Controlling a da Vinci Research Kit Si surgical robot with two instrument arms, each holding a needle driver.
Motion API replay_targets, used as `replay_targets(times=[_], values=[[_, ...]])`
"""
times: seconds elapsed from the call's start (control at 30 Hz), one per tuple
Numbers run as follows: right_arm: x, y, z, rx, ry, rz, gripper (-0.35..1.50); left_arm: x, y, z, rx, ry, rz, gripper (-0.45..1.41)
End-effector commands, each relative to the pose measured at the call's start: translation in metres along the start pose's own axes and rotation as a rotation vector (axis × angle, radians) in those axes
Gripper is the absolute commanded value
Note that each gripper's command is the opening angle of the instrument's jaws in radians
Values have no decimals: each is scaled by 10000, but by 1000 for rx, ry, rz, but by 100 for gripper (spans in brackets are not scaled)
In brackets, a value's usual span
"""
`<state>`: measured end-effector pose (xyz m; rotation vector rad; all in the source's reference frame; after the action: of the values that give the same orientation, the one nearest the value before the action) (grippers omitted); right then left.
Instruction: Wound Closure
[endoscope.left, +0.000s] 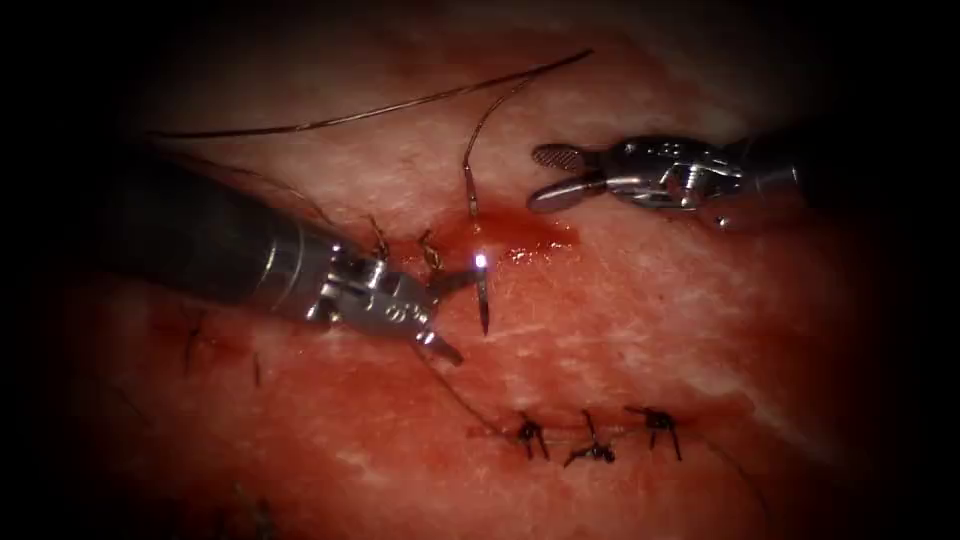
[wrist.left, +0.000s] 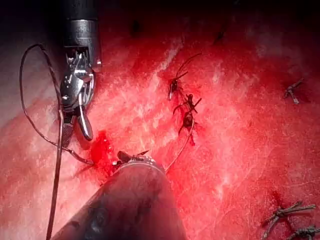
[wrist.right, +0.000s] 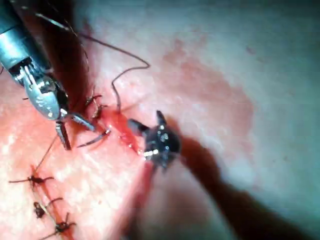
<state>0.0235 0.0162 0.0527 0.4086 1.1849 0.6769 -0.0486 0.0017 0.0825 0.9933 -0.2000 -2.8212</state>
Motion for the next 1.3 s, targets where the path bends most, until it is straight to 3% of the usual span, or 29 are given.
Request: replay_targets(times=[0.03, 0.13, 0.33, 0.53, 0.7, 0.97, 1.13, 1.23, 1.3], values=[[-7, -4, 7, 6, 2, -2, 143, -1, 9, 11, 16, 6, 15, 74], [-9, -3, 8, 6, 5, -9, 140, -2, 8, 13, 83, 15, 22, 89], [-12, -2, 9, 8, 5, -13, 138, -5, 3, 16, 174, 61, 59, 91], [-15, -1, 10, 7, 6, -15, 135, -12, -3, 18, 256, 178, 95, 91], [-17, -2, 12, 6, 7, -23, 135, -11, -4, 20, 287, 250, 146, 69], [-20, -3, 16, 1, 8, -26, 135, -1, -1, 28, 319, 284, 215, 76], [-22, -5, 20, -3, 9, -27, 135, -17, 2, 44, 323, 283, 231, 72], [-23, -6, 23, -5, 10, -27, 135, -23, 2, 49, 324, 283, 237, 61], [-23, -6, 23, -6, 10, -28, 137, -26, -1, 51, 329, 287, 238, 42]])
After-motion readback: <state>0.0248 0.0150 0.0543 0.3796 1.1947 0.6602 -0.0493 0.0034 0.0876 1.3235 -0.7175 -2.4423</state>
